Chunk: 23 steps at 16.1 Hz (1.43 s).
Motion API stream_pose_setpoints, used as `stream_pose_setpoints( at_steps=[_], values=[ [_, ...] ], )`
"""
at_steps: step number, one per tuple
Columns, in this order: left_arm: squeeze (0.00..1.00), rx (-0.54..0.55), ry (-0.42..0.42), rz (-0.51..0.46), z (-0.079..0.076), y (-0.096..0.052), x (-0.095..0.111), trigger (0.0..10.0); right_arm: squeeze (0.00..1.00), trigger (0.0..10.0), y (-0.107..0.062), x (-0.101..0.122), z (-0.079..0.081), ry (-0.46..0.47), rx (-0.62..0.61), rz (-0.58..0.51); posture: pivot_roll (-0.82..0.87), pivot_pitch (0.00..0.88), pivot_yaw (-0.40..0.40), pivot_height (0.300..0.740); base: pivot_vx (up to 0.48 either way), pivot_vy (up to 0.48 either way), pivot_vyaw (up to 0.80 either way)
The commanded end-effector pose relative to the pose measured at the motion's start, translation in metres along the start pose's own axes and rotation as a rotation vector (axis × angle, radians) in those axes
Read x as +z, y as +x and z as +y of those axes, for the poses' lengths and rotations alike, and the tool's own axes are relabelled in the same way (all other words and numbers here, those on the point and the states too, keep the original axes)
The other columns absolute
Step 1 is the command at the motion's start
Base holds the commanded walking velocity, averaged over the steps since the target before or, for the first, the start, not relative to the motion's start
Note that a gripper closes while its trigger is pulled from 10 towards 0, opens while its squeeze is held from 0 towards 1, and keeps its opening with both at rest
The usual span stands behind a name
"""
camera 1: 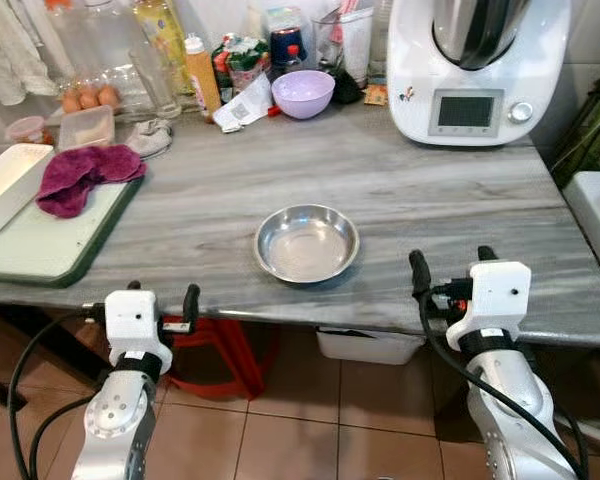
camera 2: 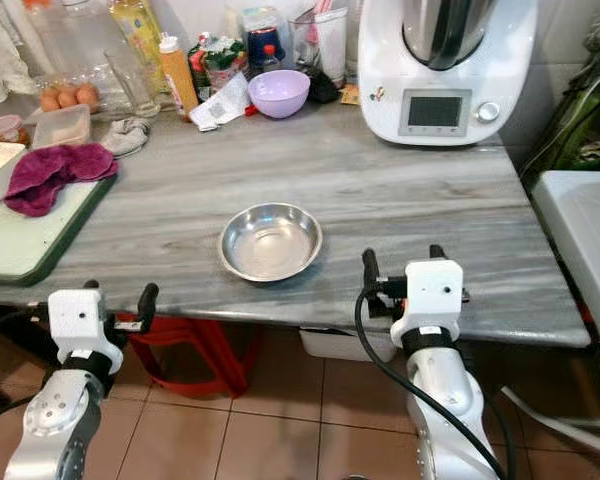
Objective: Setting the table
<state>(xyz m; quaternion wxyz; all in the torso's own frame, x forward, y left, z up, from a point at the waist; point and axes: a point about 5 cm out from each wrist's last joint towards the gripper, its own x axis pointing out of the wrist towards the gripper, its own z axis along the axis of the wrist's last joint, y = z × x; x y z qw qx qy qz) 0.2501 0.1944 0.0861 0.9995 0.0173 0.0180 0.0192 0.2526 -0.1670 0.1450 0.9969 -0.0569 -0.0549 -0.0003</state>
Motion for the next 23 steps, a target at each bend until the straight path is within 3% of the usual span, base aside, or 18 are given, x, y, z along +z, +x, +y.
stream_pose_setpoints(
  at_steps=[1, 4, 10, 23],
  values=[
    [0.00, -0.004, 0.012, -0.016, -0.0012, 0.0016, 0.0044, 10.0, 0.00, 10.0, -0.0012, 0.0024, -0.0018, 0.004, -0.007, -0.014, -0.13, 0.079, 0.077, 0.740, 0.000, 0.000, -0.80],
    [0.00, -0.016, 0.009, -0.002, -0.0032, 0.0027, 0.0038, 10.0, 0.00, 10.0, -0.0007, 0.0013, -0.0020, 0.011, -0.007, -0.010, -0.14, 0.082, 0.079, 0.740, 0.000, 0.000, -0.63],
    [0.00, -0.043, 0.000, 0.009, -0.0061, 0.0028, 0.0038, 10.0, 0.00, 10.0, -0.0014, -0.0017, -0.0015, 0.014, -0.016, 0.001, -0.13, 0.086, 0.078, 0.740, 0.000, 0.000, 0.00],
    [0.00, -0.067, 0.008, 0.025, -0.0079, 0.0044, 0.0029, 10.0, 0.00, 10.0, 0.0012, -0.0026, -0.0037, 0.022, -0.033, 0.001, -0.13, 0.087, 0.080, 0.740, -0.363, 0.000, 0.00]
  ],
)
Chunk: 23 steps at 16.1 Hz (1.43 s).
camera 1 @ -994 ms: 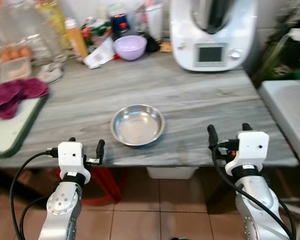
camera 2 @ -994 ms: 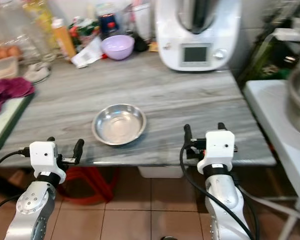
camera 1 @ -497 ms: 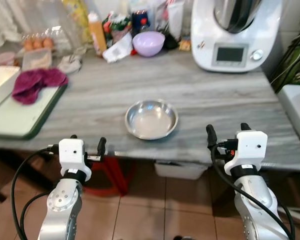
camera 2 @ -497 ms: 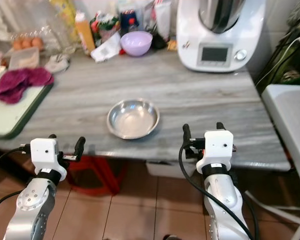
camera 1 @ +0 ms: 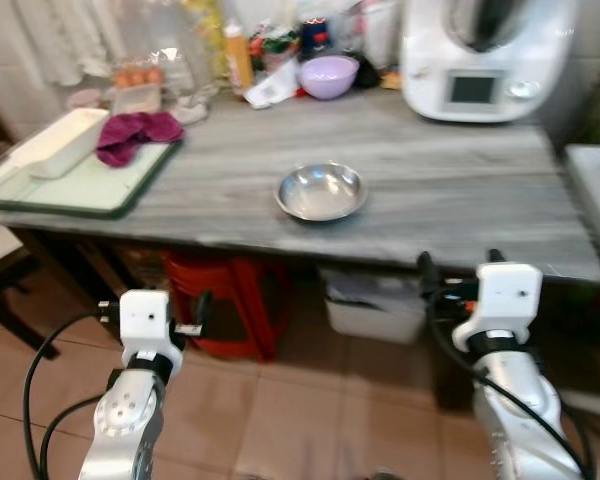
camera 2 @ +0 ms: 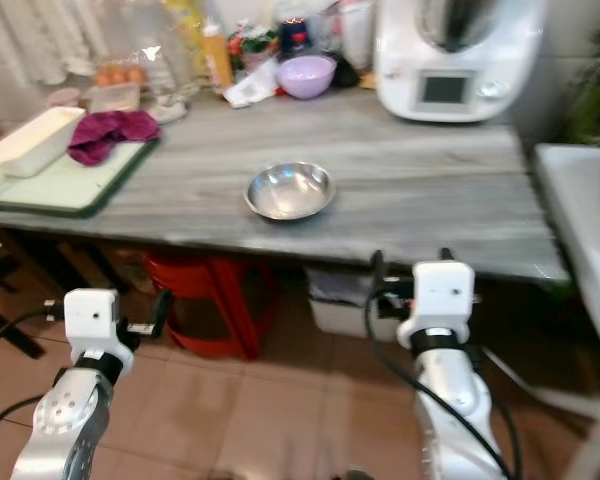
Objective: Setting the table
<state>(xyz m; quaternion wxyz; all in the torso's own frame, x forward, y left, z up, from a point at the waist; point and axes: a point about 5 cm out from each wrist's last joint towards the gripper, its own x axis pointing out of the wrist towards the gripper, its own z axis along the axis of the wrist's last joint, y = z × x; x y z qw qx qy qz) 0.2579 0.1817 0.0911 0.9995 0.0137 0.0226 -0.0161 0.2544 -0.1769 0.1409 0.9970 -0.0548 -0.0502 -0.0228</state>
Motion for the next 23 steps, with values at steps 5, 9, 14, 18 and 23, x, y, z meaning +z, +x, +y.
stream_pose_setpoints(
  at_steps=[5, 9, 14, 18, 23],
  values=[
    [0.00, -0.005, 0.021, 0.015, 0.005, -0.003, -0.002, 10.0, 0.00, 10.0, 0.000, 0.000, 0.006, 0.031, -0.009, 0.007, -0.13, 0.095, 0.088, 0.740, -0.346, 0.000, 0.00],
    [0.00, -0.016, 0.057, 0.002, 0.006, -0.002, -0.001, 10.0, 0.00, 10.0, 0.001, -0.004, 0.005, 0.023, -0.024, 0.036, -0.13, 0.099, 0.091, 0.740, -0.135, 0.000, 0.00],
    [0.00, -0.084, 0.028, -0.024, 0.001, -0.003, 0.004, 10.0, 0.00, 10.0, 0.003, -0.004, 0.004, -0.016, -0.028, 0.019, -0.13, 0.098, 0.089, 0.740, 0.000, 0.000, 0.00],
    [0.00, -0.105, 0.015, -0.032, -0.001, -0.002, 0.005, 10.0, 0.00, 10.0, 0.005, -0.003, 0.007, -0.037, -0.001, 0.007, -0.13, 0.097, 0.088, 0.740, 0.000, -0.063, 0.00],
    [0.00, -0.128, 0.000, -0.032, -0.006, -0.001, 0.005, 10.0, 0.00, 10.0, 0.005, -0.011, 0.012, 0.002, 0.004, 0.060, -0.14, 0.098, 0.090, 0.740, 0.000, -0.334, 0.00]
  ],
)
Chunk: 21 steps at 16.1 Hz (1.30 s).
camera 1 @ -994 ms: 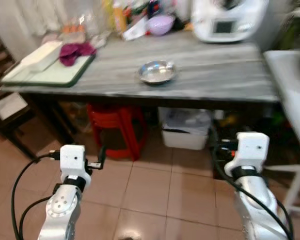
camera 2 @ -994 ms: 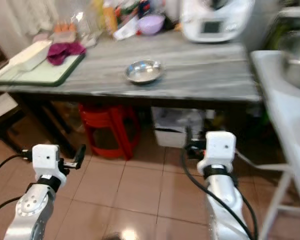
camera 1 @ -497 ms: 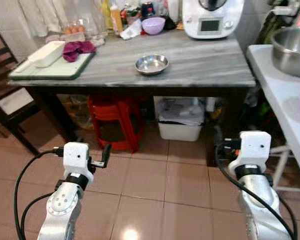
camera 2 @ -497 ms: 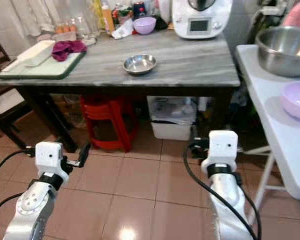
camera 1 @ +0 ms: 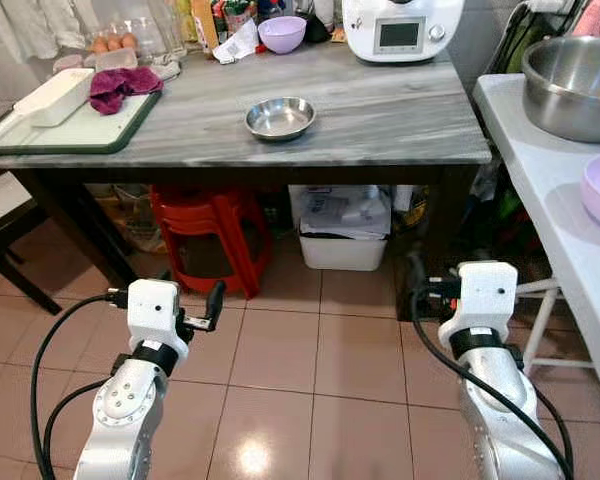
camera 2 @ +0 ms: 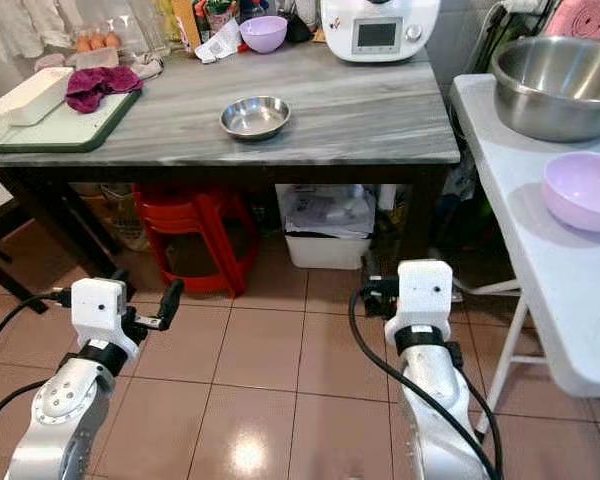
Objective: Setting the table
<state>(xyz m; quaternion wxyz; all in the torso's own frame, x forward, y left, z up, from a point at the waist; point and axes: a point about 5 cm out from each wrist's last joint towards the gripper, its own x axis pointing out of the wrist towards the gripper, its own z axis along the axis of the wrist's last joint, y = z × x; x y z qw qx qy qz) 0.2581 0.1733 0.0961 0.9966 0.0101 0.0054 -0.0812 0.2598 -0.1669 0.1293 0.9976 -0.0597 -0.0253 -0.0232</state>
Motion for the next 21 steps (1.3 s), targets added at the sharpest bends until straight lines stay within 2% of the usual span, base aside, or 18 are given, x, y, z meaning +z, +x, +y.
stream_pose_setpoints(
  at_steps=[1, 19, 21],
  values=[
    [0.00, 0.002, 0.003, 0.004, 0.0023, -0.0013, -0.0005, 10.0, 0.00, 10.0, 0.0008, -0.0004, 0.0012, 0.021, 0.017, 0.015, -0.14, 0.098, 0.090, 0.740, 0.000, -0.382, 0.00],
    [0.00, -0.039, -0.007, 0.018, -0.0009, -0.0037, -0.0029, 10.0, 0.00, 10.0, -0.0004, 0.0053, 0.0058, 0.090, 0.059, -0.010, -0.13, 0.103, 0.092, 0.740, 0.000, -0.432, 0.00],
    [0.00, -0.041, -0.004, 0.019, -0.0008, -0.0035, -0.0029, 10.0, 0.00, 10.0, -0.0004, 0.0053, 0.0059, 0.090, 0.058, -0.009, -0.13, 0.103, 0.093, 0.740, 0.000, -0.386, -0.58]
  ],
)
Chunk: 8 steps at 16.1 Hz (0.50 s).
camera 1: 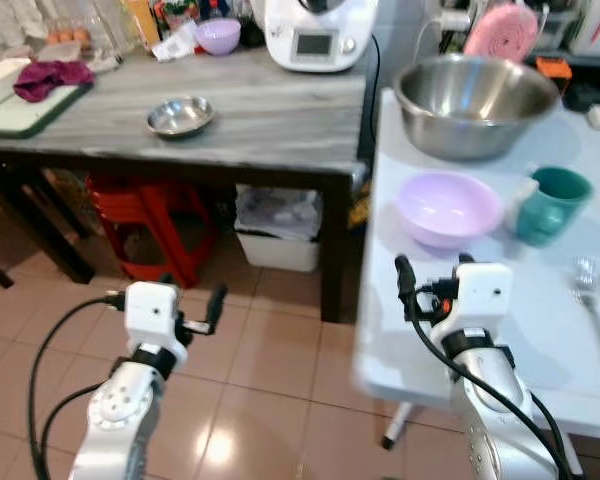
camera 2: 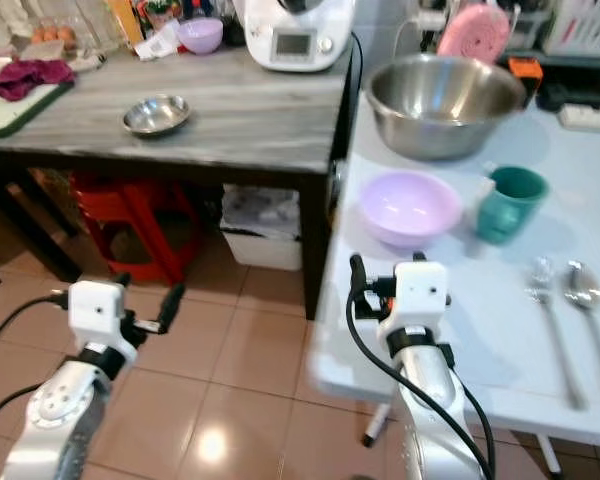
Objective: Setting the table
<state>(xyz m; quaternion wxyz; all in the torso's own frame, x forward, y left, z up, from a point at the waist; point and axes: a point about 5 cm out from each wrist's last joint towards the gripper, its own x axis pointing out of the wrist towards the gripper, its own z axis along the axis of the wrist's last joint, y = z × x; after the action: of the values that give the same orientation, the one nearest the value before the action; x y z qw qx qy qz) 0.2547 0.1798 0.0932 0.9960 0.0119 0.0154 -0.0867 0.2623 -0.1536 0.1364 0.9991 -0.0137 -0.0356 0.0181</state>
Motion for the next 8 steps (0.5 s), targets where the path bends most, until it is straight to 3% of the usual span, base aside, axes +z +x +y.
stream_pose_setpoints(
  at_steps=[1, 2, 8],
  values=[
    [0.00, -0.031, -0.004, 0.001, -0.0070, 0.0009, 0.0000, 10.0, 0.00, 10.0, -0.0035, -0.0023, -0.0065, -0.002, -0.021, 0.012, -0.13, 0.103, 0.093, 0.740, 0.000, -0.364, -0.44],
    [0.00, -0.031, -0.003, 0.001, -0.0073, 0.0008, -0.0002, 10.0, 0.00, 10.0, -0.0038, -0.0022, -0.0061, -0.001, -0.019, 0.010, -0.13, 0.103, 0.093, 0.740, 0.000, -0.330, 0.00],
    [0.00, -0.060, 0.012, -0.005, -0.0119, 0.0027, 0.0009, 10.0, 0.00, 10.0, -0.0008, -0.0003, -0.0006, -0.024, 0.015, 0.002, -0.14, 0.109, 0.092, 0.740, 0.000, 0.000, 0.00]
  ],
)
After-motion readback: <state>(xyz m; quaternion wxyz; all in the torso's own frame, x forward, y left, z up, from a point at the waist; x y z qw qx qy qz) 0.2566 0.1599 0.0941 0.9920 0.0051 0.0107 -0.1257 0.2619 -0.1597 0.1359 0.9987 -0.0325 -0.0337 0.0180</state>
